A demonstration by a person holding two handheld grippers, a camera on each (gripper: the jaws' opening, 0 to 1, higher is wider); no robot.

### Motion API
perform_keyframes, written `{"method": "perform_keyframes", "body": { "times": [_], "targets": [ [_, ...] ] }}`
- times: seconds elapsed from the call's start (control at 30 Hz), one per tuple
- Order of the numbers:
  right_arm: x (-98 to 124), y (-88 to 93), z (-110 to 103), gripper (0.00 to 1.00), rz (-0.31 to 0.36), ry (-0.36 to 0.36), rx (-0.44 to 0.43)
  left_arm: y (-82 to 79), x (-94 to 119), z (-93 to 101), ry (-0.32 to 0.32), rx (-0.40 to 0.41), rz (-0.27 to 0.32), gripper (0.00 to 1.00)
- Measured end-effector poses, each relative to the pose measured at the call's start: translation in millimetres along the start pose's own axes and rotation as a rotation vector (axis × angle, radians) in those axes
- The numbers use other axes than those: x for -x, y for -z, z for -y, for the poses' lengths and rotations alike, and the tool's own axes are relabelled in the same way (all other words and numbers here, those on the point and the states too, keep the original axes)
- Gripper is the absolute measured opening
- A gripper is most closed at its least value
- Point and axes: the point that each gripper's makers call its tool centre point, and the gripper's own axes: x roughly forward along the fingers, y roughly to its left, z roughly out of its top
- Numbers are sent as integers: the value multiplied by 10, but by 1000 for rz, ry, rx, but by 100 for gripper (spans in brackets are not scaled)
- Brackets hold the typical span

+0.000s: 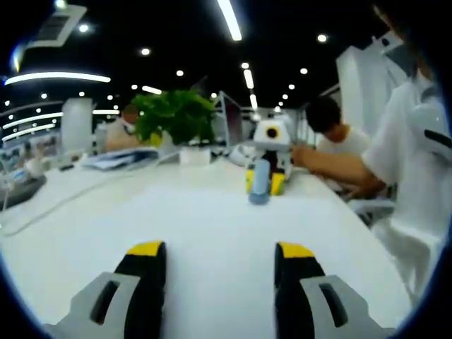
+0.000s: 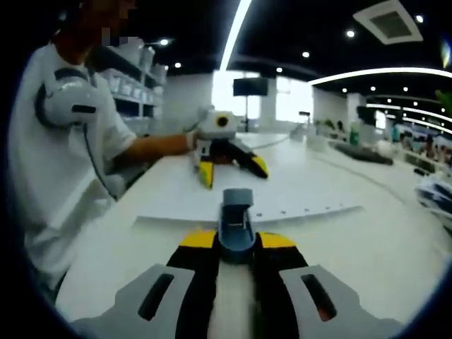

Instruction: Pick up the paper insert the paper into the punch align the paper edges press the punch to punch holes

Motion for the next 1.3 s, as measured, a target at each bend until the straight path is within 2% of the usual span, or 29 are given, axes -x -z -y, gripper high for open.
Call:
{"method": "perform_keyframes", "body": {
  "times": [1.0,1.3],
  "targets": [
    [-38,-11,64,23,1,-21,7,-5,-1,1,4,-2,5,62],
    [-5,4,62,32,-9,5,-8,-13,-2,31,20,-10,9,60]
  ]
}}
